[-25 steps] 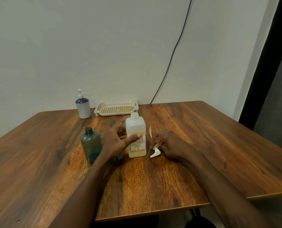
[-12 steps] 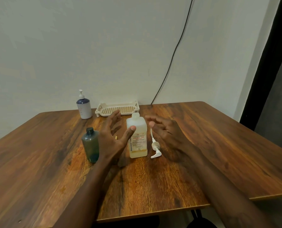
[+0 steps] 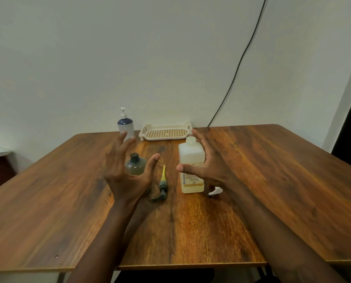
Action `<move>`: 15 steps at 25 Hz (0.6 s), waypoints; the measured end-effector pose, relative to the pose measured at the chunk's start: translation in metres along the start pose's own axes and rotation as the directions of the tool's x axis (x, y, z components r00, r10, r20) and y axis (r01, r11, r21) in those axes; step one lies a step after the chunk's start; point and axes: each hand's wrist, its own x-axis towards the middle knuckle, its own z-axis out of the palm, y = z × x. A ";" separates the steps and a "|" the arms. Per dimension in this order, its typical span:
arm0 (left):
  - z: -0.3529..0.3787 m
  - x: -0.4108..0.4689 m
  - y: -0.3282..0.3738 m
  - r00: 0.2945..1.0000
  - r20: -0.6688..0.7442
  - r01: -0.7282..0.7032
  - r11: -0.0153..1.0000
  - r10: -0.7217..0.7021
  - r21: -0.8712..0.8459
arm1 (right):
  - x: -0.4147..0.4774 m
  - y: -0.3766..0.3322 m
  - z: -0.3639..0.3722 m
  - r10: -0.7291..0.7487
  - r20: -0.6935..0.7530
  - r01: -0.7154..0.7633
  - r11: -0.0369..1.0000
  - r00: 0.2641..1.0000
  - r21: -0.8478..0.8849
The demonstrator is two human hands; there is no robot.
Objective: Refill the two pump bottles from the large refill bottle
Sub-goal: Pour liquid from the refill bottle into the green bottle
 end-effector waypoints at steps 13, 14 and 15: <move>0.001 -0.020 -0.034 0.776 0.393 0.519 0.853 -0.494 0.047 | 0.001 0.015 0.003 0.088 0.020 -0.090 0.988 0.996 0.127; 0.001 -0.021 -0.034 0.759 0.404 0.536 0.842 -0.511 0.058 | 0.001 0.013 0.003 0.085 0.009 -0.085 0.988 0.996 0.129; 0.000 -0.022 -0.035 0.752 0.410 0.543 0.838 -0.516 0.060 | 0.000 0.011 0.003 0.080 -0.013 -0.078 0.990 0.997 0.121</move>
